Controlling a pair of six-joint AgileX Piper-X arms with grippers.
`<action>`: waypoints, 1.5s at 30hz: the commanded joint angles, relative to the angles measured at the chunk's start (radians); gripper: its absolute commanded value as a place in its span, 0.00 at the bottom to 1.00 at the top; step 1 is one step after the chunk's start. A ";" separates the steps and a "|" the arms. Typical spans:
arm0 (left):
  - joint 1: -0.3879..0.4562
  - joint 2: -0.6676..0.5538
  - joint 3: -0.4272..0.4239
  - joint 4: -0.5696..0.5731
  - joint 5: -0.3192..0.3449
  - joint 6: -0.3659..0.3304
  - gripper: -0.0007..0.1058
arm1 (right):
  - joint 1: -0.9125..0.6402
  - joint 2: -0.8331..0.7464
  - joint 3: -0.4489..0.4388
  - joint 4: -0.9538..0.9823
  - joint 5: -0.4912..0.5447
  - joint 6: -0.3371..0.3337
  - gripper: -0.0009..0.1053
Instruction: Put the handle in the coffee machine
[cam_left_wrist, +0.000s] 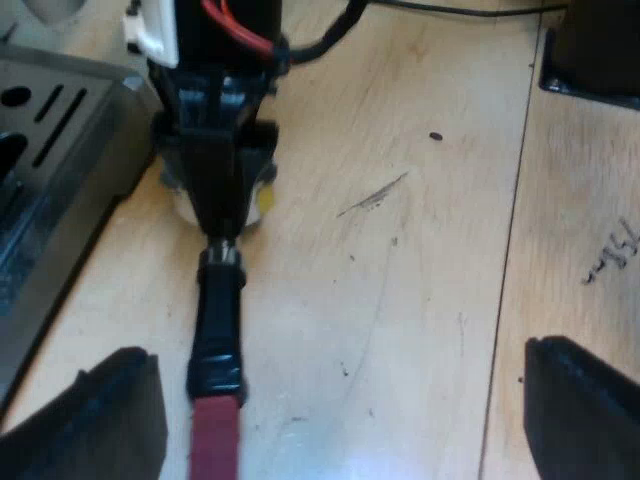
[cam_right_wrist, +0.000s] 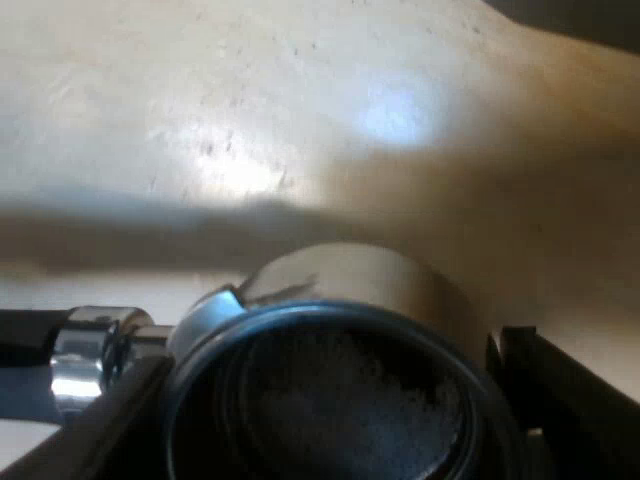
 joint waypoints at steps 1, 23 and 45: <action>0.001 0.000 0.001 -0.009 0.010 0.059 0.71 | -0.002 -0.043 -0.030 0.065 -0.019 0.002 0.01; -0.004 0.235 0.013 -0.135 -0.003 0.108 0.71 | 0.033 -0.132 -0.218 0.301 -0.092 0.027 0.01; -0.004 0.302 0.125 -0.266 -0.004 0.108 0.71 | 0.035 -0.132 -0.218 0.308 -0.123 0.056 0.01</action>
